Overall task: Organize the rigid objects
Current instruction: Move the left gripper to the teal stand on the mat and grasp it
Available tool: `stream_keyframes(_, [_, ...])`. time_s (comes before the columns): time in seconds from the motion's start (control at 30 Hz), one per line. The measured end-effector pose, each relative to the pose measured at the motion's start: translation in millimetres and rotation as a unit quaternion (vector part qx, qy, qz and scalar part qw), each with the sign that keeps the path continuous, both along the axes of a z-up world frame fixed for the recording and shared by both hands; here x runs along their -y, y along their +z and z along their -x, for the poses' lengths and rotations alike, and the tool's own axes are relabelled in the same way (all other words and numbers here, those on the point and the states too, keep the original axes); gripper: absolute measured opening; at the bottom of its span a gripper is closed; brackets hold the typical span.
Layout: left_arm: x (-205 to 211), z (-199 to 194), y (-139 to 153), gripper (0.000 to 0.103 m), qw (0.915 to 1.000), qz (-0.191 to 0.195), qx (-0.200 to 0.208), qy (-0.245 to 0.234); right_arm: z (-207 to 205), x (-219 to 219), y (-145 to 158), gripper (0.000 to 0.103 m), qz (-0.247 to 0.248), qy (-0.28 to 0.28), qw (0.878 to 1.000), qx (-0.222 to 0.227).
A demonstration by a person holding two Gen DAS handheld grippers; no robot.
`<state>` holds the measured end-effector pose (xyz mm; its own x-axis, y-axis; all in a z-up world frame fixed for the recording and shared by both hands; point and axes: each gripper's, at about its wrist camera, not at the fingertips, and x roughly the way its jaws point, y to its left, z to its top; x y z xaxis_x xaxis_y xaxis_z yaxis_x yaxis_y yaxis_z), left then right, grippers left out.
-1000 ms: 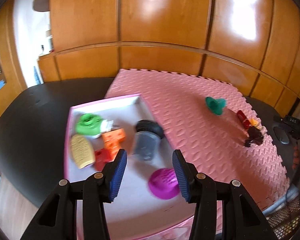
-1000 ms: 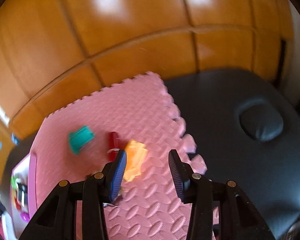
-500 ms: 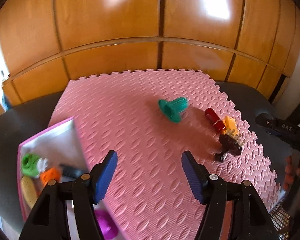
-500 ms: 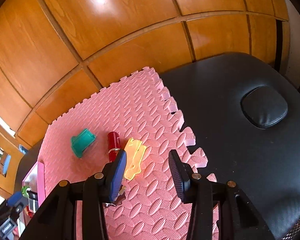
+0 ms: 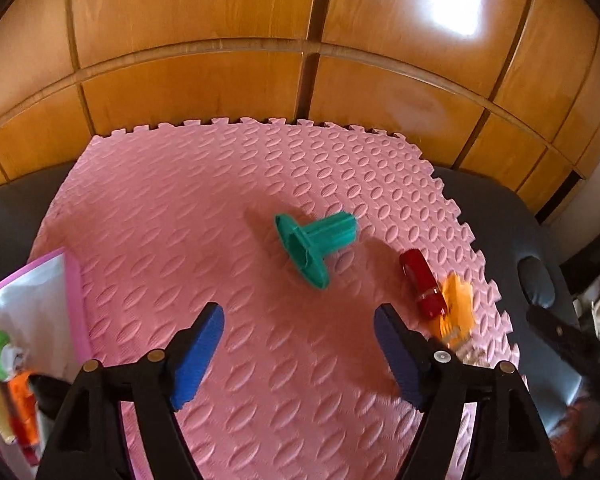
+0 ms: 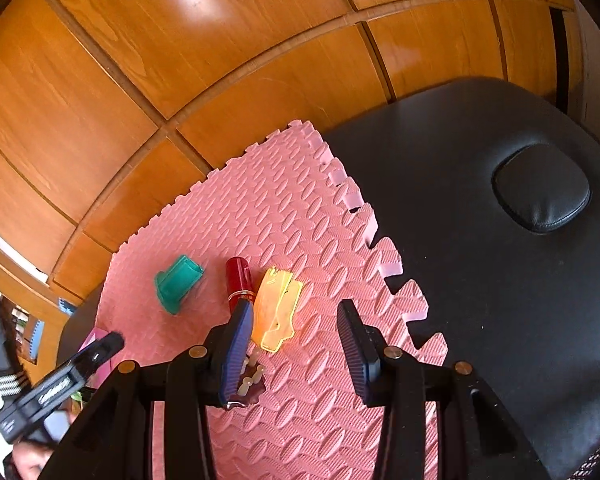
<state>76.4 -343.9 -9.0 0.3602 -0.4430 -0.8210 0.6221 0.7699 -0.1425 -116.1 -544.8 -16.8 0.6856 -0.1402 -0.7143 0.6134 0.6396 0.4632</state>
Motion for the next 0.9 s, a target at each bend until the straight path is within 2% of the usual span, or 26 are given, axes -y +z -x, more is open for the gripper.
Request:
stream_keyframes(0.23, [37, -22, -7, 0.091, 0.9998, 0.005, -0.019, 0.007, -2, 0, -2, 0.044, -0.013, 0.008, 1.0, 0.002])
stream_keyframes(0.37, [59, -40, -20, 0.092, 0.9986, 0.0, -0.047, 0.023, -3, 0, -3, 0.044, -0.02, 0.012, 1.0, 0.004])
stream_keyframes(0.63, [83, -66, -40, 0.092, 0.9967, -0.023, -0.059, 0.051, -6, 0, -6, 0.044, -0.031, 0.021, 0.999, 0.003])
stream_keyframes(0.67, [86, -69, -43, 0.091, 0.9966, -0.026, -0.06, 0.051, -6, 0, -6, 0.044, -0.032, 0.022, 0.999, 0.003])
stream_keyframes(0.77, [88, -73, -53, 0.065, 0.9965, -0.035, -0.064, 0.041, -6, 0, -7, 0.044, -0.032, 0.02, 0.999, 0.001])
stream_keyframes(0.9, [80, -65, -54, 0.065, 0.9984, -0.028, -0.043, 0.025, -5, 2, -8, 0.044, -0.032, 0.016, 0.999, 0.001])
